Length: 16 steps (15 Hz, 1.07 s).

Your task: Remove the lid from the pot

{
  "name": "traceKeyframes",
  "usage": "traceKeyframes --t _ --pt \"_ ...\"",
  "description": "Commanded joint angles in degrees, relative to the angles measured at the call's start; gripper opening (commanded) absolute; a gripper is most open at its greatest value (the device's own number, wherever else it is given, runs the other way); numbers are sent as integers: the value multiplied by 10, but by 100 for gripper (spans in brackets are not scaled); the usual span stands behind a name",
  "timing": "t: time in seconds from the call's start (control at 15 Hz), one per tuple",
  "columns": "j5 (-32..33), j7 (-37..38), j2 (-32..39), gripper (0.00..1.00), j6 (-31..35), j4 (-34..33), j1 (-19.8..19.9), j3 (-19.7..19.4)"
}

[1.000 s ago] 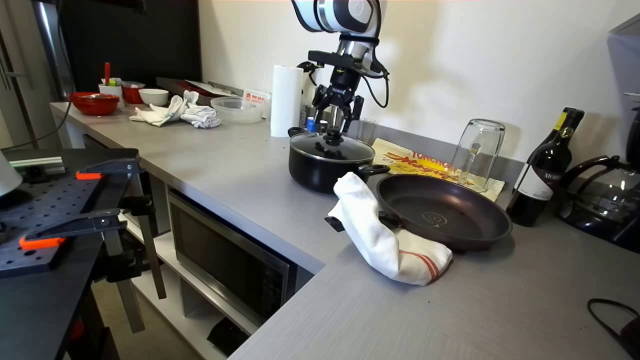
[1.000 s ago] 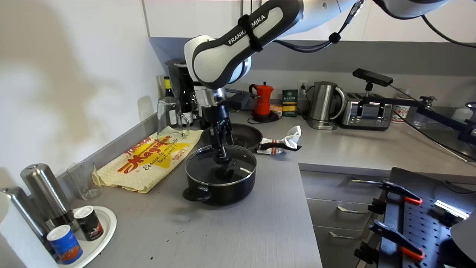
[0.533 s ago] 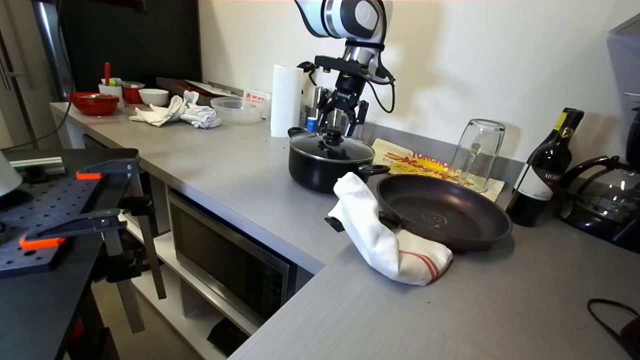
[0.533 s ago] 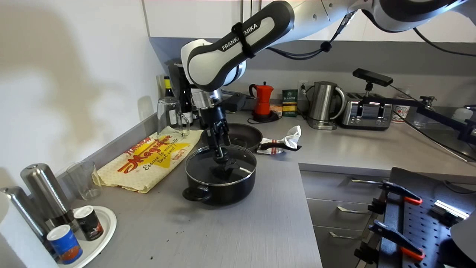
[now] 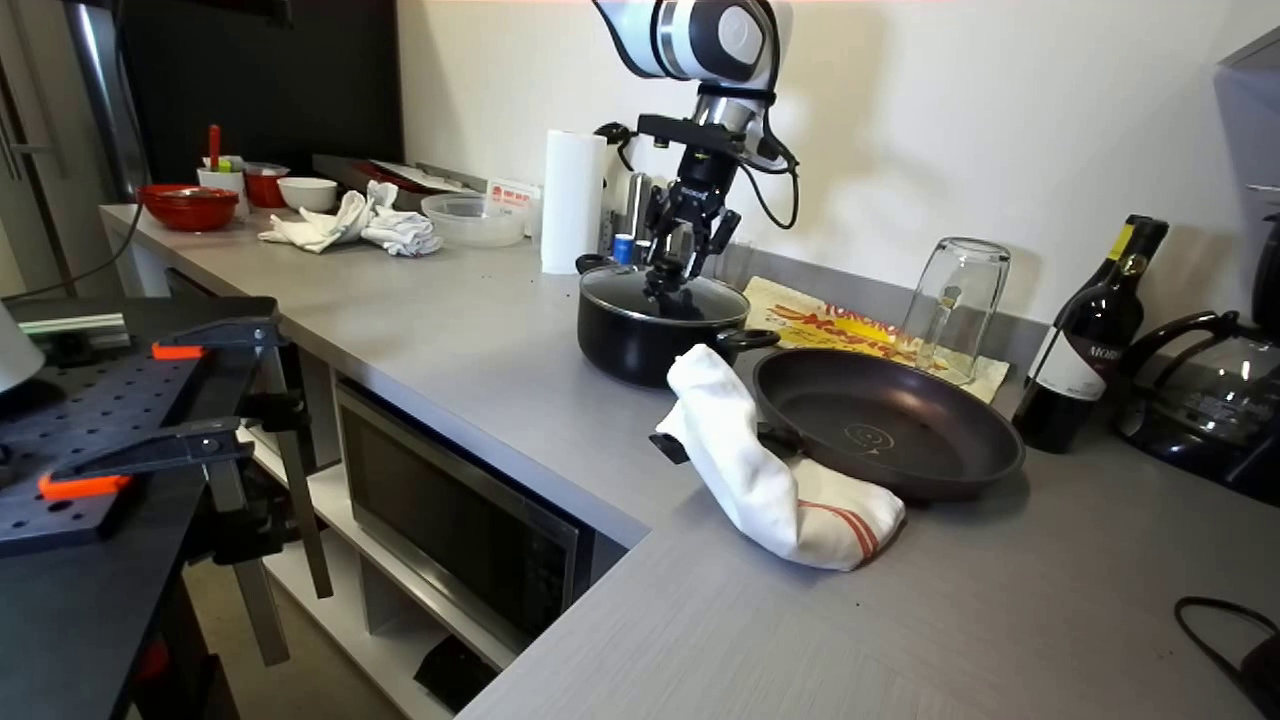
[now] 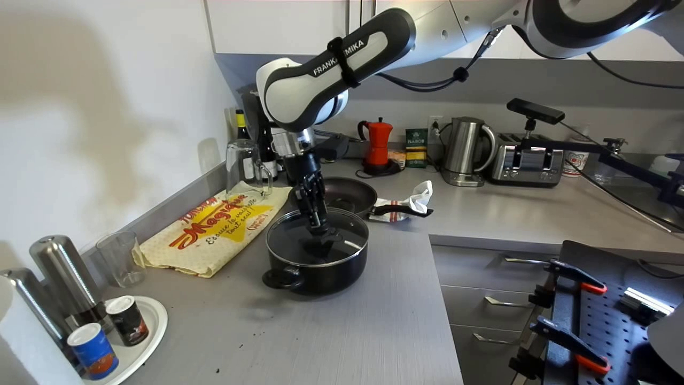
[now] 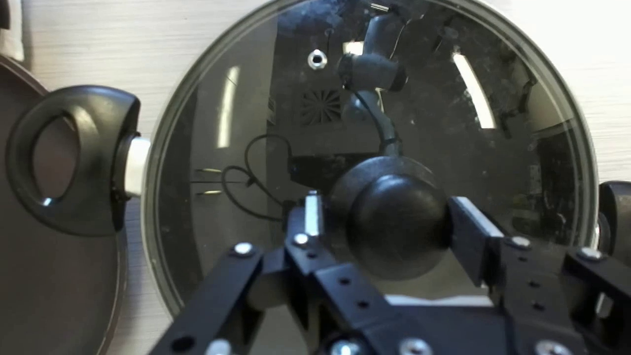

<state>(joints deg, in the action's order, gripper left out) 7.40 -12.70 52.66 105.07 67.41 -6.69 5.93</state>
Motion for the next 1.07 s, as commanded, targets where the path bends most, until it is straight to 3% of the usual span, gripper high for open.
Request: traceKeyframes --t 0.0,0.13,1.0 --pt "-1 -15 21 35 -29 -42 -5 -3" --pt "-1 -15 22 25 -33 -45 -5 -3" --pt "9 -13 -97 25 -15 69 -13 -1"
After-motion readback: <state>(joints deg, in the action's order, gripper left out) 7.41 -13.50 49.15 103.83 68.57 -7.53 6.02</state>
